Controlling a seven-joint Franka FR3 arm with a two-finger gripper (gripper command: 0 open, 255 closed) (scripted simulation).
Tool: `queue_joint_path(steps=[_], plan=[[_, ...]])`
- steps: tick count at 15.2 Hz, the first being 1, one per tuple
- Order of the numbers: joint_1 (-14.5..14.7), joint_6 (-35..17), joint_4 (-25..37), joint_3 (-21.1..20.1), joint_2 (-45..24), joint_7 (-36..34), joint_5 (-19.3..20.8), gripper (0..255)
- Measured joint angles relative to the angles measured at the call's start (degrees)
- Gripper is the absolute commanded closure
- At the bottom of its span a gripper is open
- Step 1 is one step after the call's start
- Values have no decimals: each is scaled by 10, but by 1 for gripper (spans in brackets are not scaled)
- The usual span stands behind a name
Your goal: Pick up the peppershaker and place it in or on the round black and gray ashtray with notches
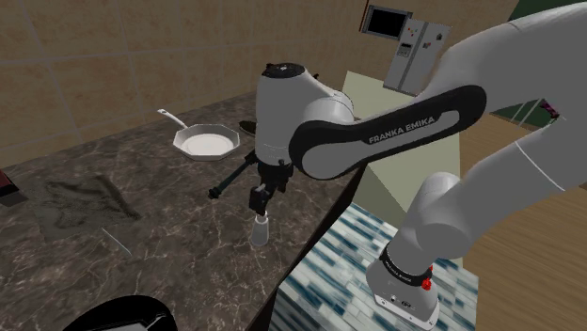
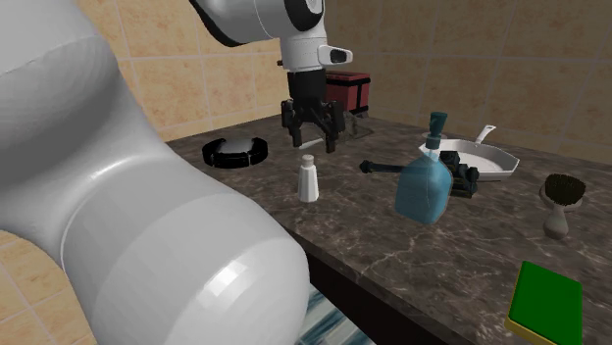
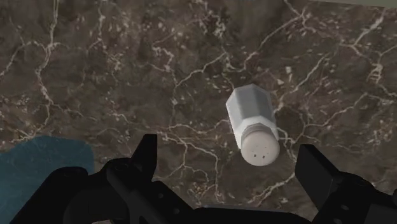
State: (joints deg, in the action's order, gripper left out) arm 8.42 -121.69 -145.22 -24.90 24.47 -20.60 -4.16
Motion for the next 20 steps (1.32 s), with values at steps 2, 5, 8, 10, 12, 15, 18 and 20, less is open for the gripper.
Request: queue_joint_path(steps=[2,5,8,10,12,15,18,20], plan=[[1,-19,15,-23,-29,-25,11,0],[-3,-48,15,-37,-59,-42,22,0],[-7,-76,1,-41,-73,-48,29,0],[-10,-92,-5,-44,-84,-52,34,0],[-11,-96,-7,-45,-87,-53,36,0],[-11,-98,-7,-45,-88,-53,36,0],[-11,-98,-7,-45,-88,-53,36,255],[-11,-98,-7,-45,-88,-53,36,255]])
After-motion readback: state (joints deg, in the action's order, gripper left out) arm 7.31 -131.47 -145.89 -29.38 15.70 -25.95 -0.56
